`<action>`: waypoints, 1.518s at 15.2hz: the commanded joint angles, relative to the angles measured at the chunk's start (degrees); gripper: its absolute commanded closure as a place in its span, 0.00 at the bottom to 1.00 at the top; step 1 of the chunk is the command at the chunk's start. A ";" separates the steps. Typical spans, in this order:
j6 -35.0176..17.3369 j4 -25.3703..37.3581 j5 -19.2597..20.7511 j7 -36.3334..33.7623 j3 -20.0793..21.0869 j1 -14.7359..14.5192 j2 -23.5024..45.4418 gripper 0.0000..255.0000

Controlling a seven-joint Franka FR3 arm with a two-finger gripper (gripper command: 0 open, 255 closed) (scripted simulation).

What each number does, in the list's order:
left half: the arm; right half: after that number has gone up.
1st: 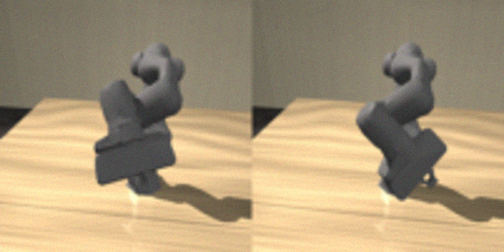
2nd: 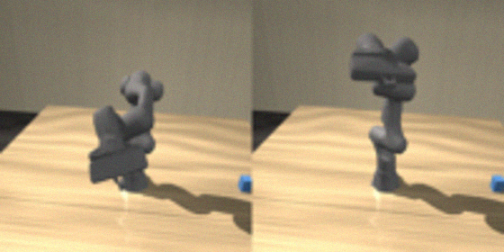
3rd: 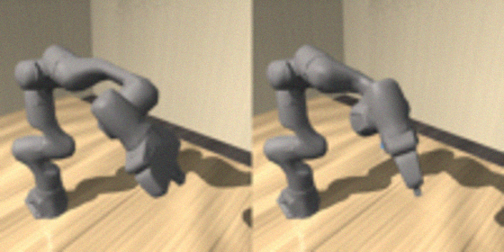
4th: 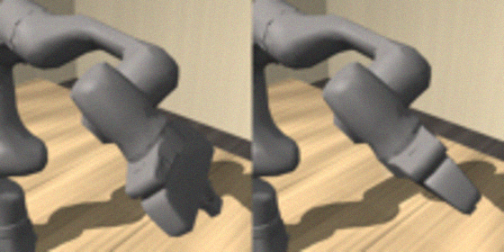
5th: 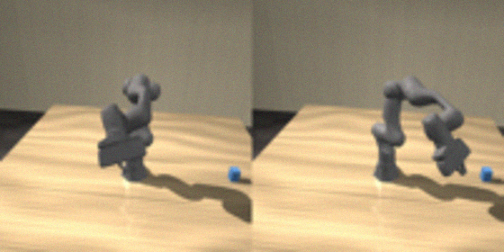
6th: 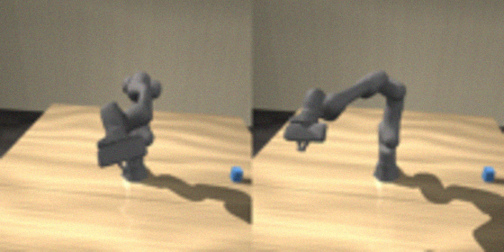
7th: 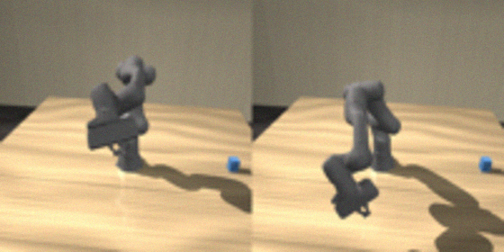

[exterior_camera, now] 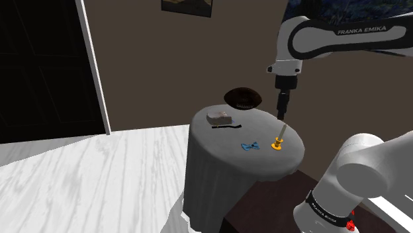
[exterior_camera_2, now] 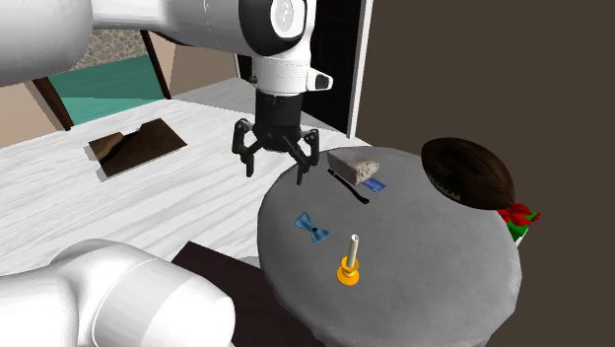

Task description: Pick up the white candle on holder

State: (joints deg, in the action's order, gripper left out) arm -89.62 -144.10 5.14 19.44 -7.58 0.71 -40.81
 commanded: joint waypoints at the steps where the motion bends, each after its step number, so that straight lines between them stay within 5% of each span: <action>1: -2.26 -1.47 2.84 3.01 -1.49 0.47 1.75 0.00; 15: -22.38 -3.66 21.76 18.89 -11.55 4.86 22.93 0.00; 23: -29.41 -5.91 22.60 17.45 -12.55 5.02 27.86 0.00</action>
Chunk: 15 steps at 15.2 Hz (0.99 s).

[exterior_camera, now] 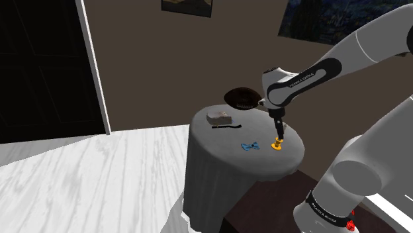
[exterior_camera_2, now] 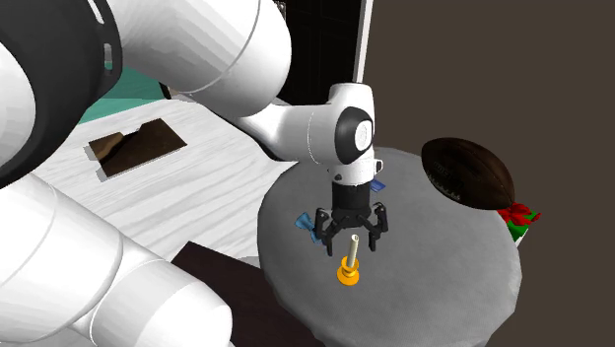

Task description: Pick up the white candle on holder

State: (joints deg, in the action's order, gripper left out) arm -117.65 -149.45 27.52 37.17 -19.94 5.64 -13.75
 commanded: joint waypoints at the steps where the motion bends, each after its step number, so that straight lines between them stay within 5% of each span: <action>1: -1.37 -0.55 0.23 -0.29 -0.20 0.08 0.80 0.00; 2: -1.37 -0.56 0.23 -0.29 -0.20 0.08 0.80 0.00; 3: -1.36 -0.48 0.25 -0.21 -0.24 0.11 0.83 1.00; 15: 1.38 0.26 -0.05 0.31 0.15 0.03 -1.20 1.00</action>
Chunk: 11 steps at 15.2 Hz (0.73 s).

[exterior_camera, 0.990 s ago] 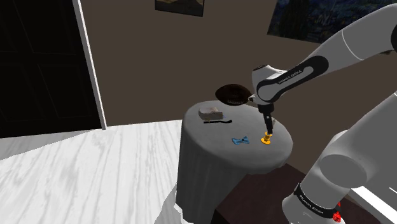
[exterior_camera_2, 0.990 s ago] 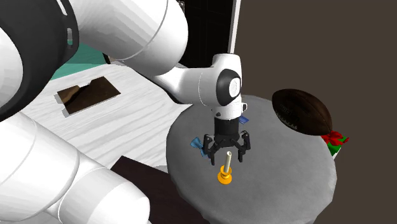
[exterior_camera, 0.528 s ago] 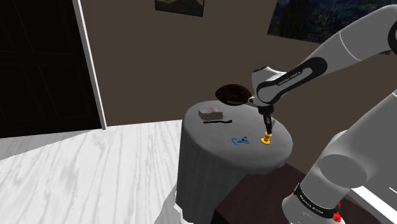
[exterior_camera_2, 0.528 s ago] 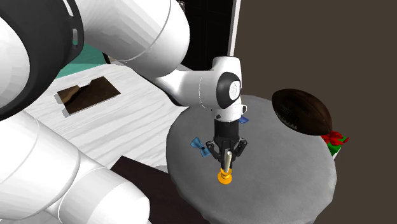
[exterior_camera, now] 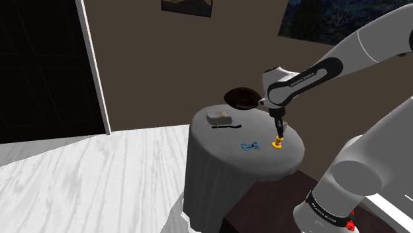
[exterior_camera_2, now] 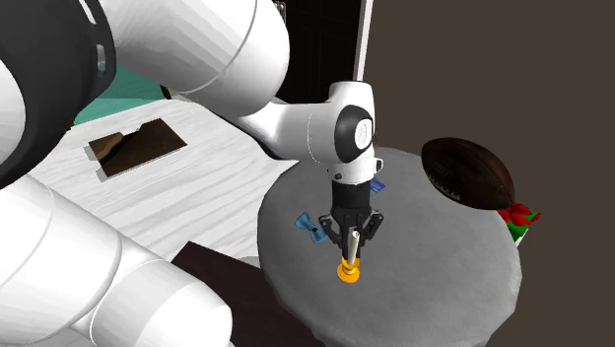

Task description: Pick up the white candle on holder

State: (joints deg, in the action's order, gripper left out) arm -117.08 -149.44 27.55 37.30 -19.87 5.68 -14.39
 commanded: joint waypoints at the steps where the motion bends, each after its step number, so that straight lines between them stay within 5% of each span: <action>1: 1.71 0.54 -0.17 0.39 0.21 -0.03 -1.19 1.00; 11: 10.51 4.23 -1.17 2.40 1.53 -0.21 -6.51 1.00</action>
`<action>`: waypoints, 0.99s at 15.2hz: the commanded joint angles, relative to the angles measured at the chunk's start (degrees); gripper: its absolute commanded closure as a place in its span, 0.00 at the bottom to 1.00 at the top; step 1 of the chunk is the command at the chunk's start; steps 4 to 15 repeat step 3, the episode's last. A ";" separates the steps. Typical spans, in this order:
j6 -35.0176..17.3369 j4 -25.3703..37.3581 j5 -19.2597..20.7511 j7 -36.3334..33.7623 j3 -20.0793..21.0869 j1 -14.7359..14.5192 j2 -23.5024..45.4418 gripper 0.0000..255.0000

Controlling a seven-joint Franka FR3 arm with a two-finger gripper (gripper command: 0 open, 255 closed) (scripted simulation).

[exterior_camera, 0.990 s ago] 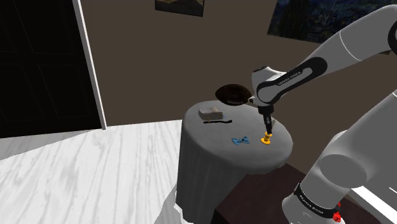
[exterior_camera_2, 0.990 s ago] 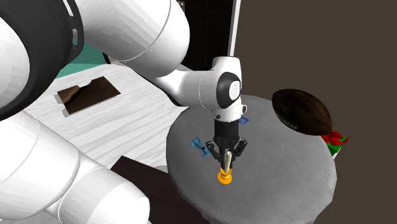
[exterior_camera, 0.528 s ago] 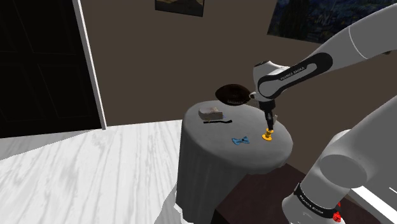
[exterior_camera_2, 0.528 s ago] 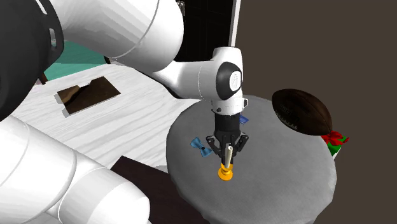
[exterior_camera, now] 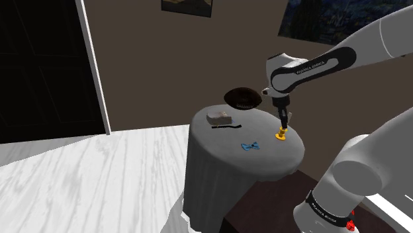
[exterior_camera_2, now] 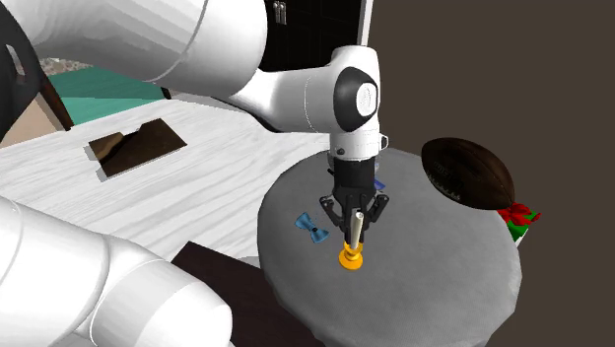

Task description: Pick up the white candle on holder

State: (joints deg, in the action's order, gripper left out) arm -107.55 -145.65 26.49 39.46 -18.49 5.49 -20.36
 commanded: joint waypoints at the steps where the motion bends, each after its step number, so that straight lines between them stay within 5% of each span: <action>1: 1.84 0.88 -0.20 0.43 0.28 -0.03 -0.98 1.00; 15: 1.97 0.95 -0.22 0.46 0.31 -0.03 -1.04 1.00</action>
